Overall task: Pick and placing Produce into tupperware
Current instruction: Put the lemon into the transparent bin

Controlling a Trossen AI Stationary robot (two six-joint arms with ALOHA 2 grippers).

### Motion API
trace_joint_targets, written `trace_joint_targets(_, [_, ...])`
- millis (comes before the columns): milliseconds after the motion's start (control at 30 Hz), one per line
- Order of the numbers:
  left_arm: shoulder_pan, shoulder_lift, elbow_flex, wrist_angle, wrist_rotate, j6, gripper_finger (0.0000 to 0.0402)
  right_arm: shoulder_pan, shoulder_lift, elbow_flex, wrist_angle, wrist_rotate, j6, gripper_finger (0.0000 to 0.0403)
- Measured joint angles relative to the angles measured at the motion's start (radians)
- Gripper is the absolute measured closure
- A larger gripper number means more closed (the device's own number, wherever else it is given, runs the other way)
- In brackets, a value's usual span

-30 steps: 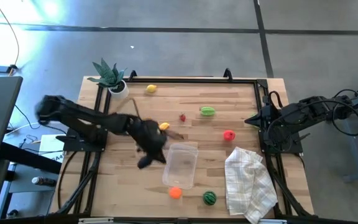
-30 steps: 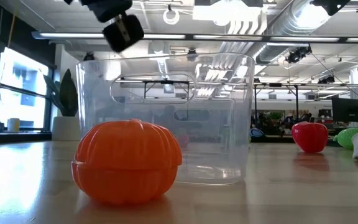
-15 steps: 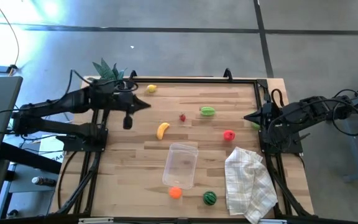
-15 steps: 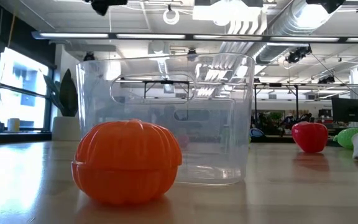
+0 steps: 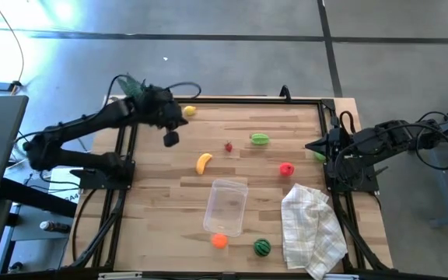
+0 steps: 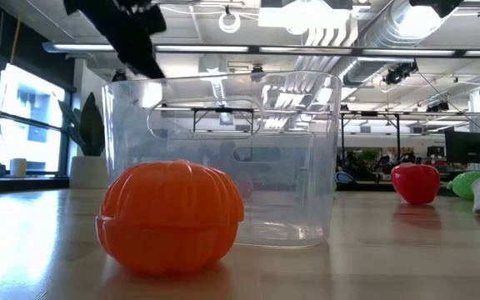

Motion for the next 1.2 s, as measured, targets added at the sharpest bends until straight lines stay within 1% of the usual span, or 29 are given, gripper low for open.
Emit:
trace_joint_targets(167, [0.118, 0.119, 0.085, -0.037, 0.079, 0.129, 0.0401, 0.0, 0.0, 0.0, 0.0, -0.002, -0.004, 0.0403])
trace_joint_targets(333, [0.162, 0.202, 0.197, -0.084, 0.088, 0.246, 0.04, 0.0, 0.0, 0.0, 0.0, -0.004, -0.004, 0.0403])
trace_joint_targets(400, [0.167, 0.234, 0.239, -0.097, 0.087, 0.265, 0.0394, 0.0, 0.0, 0.0, 0.0, -0.004, -0.004, 0.0403])
trace_joint_targets(500, [0.167, 0.279, 0.3, -0.123, 0.058, 0.272, 0.0366, 0.0, 0.0, 0.0, 0.0, -0.004, -0.004, 0.0403])
trace_joint_targets(600, [0.165, 0.325, 0.352, -0.17, 0.019, 0.275, 0.0322, 0.0, 0.0, 0.0, 0.0, -0.004, -0.004, 0.0403])
trace_joint_targets(700, [0.165, 0.378, 0.404, -0.261, -0.017, 0.273, 0.0279, 0.0, 0.0, 0.0, 0.0, -0.004, -0.004, 0.0403])
trace_joint_targets(800, [0.165, 0.433, 0.445, -0.346, -0.106, 0.248, 0.025, 0.0, 0.0, 0.0, 0.0, -0.006, -0.004, 0.0403])
trace_joint_targets(867, [0.166, 0.471, 0.472, -0.374, -0.135, 0.24, 0.024, 0.0, 0.0, 0.0, 0.0, -0.007, -0.004, 0.0403])
trace_joint_targets(967, [0.166, 0.528, 0.507, -0.398, -0.134, 0.201, 0.0235, 0.0, 0.0, 0.0, 0.0, -0.007, -0.004, 0.0403])
trace_joint_targets(1200, [0.18, 0.666, 0.603, -0.404, -0.118, 0.158, 0.0243, 0.0, 0.0, 0.0, 0.0, -0.007, -0.004, 0.0403])
